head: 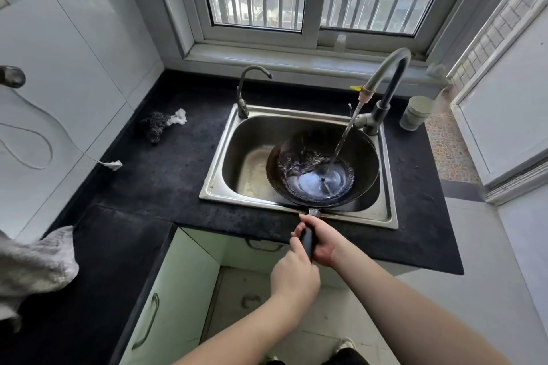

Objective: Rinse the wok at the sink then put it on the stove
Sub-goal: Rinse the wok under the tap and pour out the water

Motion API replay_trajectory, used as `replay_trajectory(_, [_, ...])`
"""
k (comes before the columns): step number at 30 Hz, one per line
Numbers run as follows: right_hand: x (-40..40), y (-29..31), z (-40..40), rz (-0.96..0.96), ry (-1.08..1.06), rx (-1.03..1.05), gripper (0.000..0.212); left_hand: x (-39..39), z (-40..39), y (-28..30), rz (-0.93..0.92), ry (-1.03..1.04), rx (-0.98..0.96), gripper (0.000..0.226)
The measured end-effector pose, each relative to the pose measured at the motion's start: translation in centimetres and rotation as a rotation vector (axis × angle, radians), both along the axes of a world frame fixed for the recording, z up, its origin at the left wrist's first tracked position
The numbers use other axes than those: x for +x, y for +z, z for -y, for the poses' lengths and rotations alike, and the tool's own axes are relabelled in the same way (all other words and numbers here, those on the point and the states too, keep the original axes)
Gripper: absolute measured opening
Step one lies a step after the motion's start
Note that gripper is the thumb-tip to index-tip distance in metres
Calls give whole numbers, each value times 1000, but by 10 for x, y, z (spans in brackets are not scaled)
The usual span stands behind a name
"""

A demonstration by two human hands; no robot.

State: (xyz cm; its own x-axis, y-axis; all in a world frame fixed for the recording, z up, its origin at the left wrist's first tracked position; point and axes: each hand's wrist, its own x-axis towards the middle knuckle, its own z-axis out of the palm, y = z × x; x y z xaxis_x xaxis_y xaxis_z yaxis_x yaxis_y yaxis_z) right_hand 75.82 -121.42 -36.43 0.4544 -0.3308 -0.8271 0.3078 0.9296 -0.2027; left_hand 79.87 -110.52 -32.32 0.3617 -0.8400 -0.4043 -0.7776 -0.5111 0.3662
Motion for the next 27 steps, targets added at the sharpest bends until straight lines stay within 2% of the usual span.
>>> replay_trajectory(3, [2, 7, 3, -117, 108, -14, 35, 1, -6, -8, 66, -53, 3, 54])
replay_trajectory(6, [9, 9, 5, -199, 88, -29, 34, 0, -7, -11, 88, -76, -13, 54])
replay_trajectory(11, [13, 9, 7, -243, 34, -59, 36, -1, -4, -10, 11, -59, -32, 50])
replay_trajectory(15, [7, 7, 4, -245, 52, -65, 39, -2, -2, -7, -93, -12, 29, 47])
replay_trajectory(18, [1, 4, 2, -230, 90, -71, 39, 3, 0, -9, -301, 34, 132, 37])
replay_trajectory(21, [-10, 0, 5, -201, 112, -82, 37, 10, 5, -12, -770, 151, 239, 13])
replay_trajectory(23, [-16, -3, 7, -177, 125, -74, 36, 14, 11, -12, -1059, 317, 324, 13])
replay_trajectory(27, [-22, -9, 10, -112, 123, -51, 35, 8, 23, -20, -1388, 571, 450, 16])
